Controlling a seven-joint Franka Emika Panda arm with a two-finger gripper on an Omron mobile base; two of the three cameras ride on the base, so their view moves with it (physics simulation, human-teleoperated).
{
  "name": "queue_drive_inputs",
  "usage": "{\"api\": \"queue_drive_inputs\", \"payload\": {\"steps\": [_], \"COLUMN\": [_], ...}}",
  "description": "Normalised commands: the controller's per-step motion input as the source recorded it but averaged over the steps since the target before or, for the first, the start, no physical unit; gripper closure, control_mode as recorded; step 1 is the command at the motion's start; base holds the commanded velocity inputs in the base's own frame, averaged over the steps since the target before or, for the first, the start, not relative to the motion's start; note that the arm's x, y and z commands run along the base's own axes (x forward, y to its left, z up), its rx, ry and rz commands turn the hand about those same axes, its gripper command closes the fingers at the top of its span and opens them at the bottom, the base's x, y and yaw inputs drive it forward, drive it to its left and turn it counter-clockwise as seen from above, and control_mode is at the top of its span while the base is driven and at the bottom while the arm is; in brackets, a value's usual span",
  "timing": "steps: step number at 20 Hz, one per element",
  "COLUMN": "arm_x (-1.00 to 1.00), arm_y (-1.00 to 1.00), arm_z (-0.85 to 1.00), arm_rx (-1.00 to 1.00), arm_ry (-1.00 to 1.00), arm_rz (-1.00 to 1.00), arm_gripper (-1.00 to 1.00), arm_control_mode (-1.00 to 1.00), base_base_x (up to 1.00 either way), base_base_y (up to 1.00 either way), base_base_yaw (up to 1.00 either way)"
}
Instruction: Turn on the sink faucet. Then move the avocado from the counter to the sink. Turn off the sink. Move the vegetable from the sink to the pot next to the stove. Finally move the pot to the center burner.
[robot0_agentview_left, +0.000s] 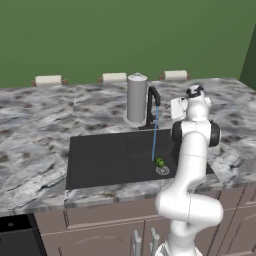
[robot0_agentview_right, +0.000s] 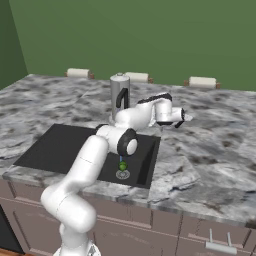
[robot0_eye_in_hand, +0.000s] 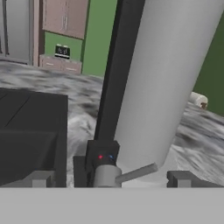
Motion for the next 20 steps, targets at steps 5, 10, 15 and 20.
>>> {"api": "queue_drive_inputs", "payload": {"steps": [5, 10, 15, 20], "arm_x": [0.26, 0.23, 0.32, 0.20], "arm_y": [0.00, 0.00, 0.00, 0.00], "arm_z": [-0.17, -0.09, -0.02, -0.02], "arm_rx": [0.00, 0.00, 0.00, 0.00], "arm_ry": [0.00, 0.00, 0.01, 0.01], "arm_rz": [0.00, 0.00, 0.01, 0.03], "arm_gripper": [-1.00, -1.00, -1.00, -1.00], "arm_control_mode": [-1.00, -1.00, -1.00, -1.00], "base_base_x": [0.00, 0.00, 0.00, 0.00], "base_base_y": [0.00, 0.00, 0.00, 0.00], "base_base_yaw": [0.00, 0.00, 0.00, 0.00]}}
